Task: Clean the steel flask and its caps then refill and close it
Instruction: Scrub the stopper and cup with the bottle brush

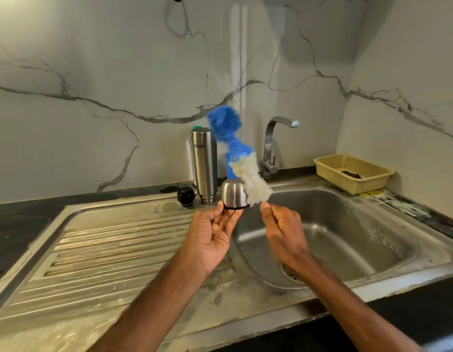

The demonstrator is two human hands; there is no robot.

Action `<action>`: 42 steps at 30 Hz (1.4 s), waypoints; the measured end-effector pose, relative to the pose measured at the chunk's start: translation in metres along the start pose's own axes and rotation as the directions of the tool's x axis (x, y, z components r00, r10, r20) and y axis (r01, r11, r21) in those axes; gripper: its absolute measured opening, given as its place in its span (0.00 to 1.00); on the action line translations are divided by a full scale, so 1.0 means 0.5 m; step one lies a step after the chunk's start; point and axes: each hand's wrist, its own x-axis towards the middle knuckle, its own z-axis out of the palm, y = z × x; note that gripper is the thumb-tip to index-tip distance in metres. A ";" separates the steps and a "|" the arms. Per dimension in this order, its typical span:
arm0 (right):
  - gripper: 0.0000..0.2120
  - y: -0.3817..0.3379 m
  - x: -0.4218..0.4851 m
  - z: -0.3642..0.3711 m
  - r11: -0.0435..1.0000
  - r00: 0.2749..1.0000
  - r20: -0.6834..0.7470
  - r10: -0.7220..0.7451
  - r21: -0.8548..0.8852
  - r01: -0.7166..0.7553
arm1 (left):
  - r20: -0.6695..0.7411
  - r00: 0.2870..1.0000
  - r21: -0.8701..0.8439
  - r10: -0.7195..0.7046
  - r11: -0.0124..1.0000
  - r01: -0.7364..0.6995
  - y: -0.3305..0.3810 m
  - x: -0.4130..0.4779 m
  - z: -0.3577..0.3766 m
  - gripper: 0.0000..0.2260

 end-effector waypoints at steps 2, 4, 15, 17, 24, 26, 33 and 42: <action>0.24 0.006 0.003 0.001 0.999 0.999 -0.034 0.034 -0.001 -0.034 | 0.005 1.000 0.010 0.004 1.000 -0.004 0.004 0.001 0.001 0.12; 0.24 0.006 -0.007 -0.001 1.000 1.000 -0.008 0.010 0.023 -0.010 | 0.010 1.000 0.025 0.010 1.000 -0.011 0.009 0.003 -0.001 0.12; 0.24 0.005 -0.009 0.001 0.997 0.999 0.026 0.046 0.056 -0.047 | 0.017 1.000 0.058 0.008 0.998 -0.009 0.018 -0.001 -0.001 0.10; 0.25 0.009 0.004 0.002 0.996 0.996 0.013 0.088 0.030 -0.089 | 0.055 0.998 0.091 -0.007 0.996 0.002 0.020 -0.003 -0.002 0.09; 0.25 0.009 -0.015 -0.003 0.985 0.983 0.115 0.142 0.082 -0.152 | 0.089 0.993 0.242 0.080 0.965 -0.100 0.047 0.014 -0.013 0.10; 0.25 0.008 -0.001 0.000 0.985 0.984 0.088 0.157 0.056 -0.162 | 0.128 0.990 0.265 0.057 0.960 -0.090 0.041 0.012 -0.013 0.11; 0.24 0.016 -0.016 0.007 0.965 0.965 0.169 0.202 0.132 -0.225 | 0.124 0.988 0.283 0.093 0.951 -0.125 0.065 0.026 -0.017 0.14; 0.25 0.006 -0.017 -0.001 0.970 0.967 0.188 0.172 0.137 -0.199 | 0.213 0.955 0.589 0.207 0.752 -0.295 0.083 0.033 -0.021 0.12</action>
